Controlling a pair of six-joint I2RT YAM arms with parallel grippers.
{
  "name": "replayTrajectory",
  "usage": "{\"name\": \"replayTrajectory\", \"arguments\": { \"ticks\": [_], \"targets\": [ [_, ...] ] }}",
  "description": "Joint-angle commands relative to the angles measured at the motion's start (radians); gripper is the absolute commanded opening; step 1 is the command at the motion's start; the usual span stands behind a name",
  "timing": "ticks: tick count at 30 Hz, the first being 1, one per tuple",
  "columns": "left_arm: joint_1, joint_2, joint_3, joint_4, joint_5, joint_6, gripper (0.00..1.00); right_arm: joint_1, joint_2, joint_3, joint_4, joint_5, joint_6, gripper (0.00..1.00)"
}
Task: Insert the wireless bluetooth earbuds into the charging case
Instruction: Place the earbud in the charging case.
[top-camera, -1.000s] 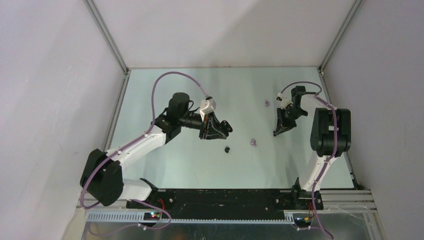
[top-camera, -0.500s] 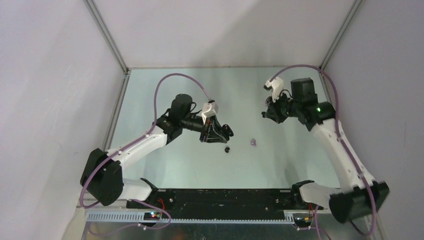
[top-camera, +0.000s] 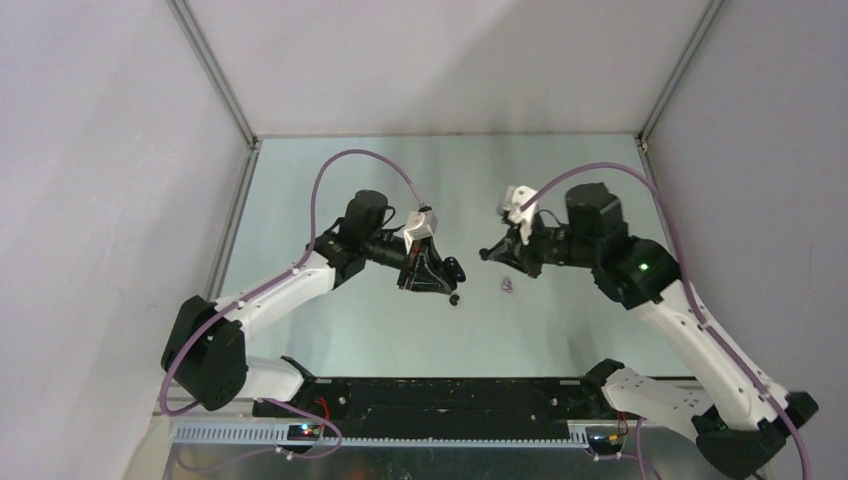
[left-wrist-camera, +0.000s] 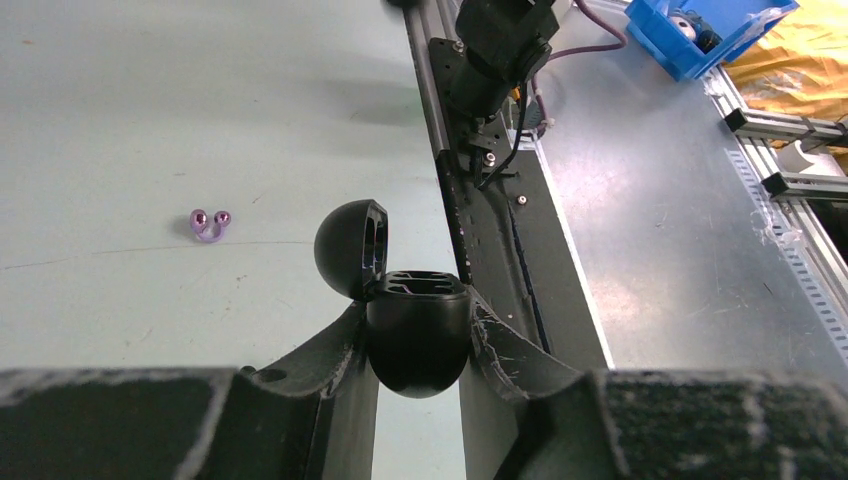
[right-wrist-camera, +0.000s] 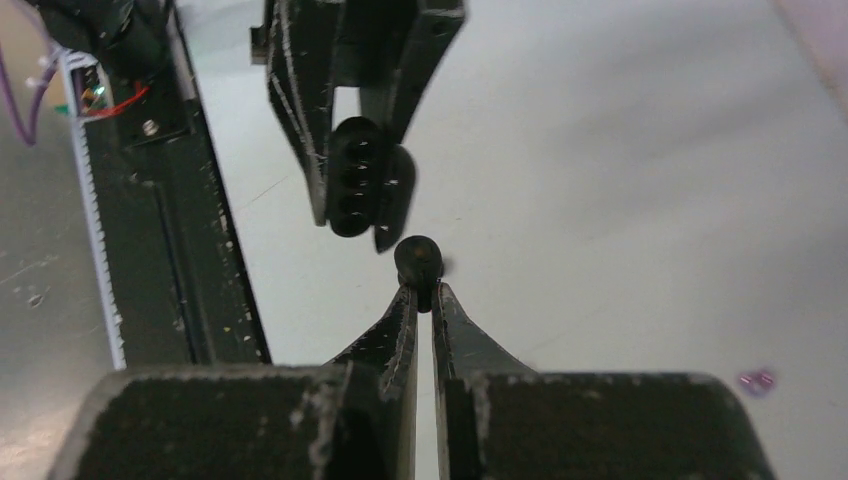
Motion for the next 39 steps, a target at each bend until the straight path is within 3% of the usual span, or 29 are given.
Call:
{"name": "replayTrajectory", "arguments": {
  "ticks": [1,12,39],
  "targets": [
    [-0.011,-0.016,0.058,-0.007,0.025,0.038,0.0,0.083,0.056,-0.024,0.073,0.018,0.029,0.02],
    [-0.01,-0.026,0.063,-0.028,0.004,0.053,0.0,0.187,0.135,-0.024,0.071,0.035,0.034,0.03],
    [-0.011,-0.035,0.062,-0.027,0.004,0.057,0.0,0.224,0.192,-0.055,0.093,0.07,0.041,0.04]
  ]
}}
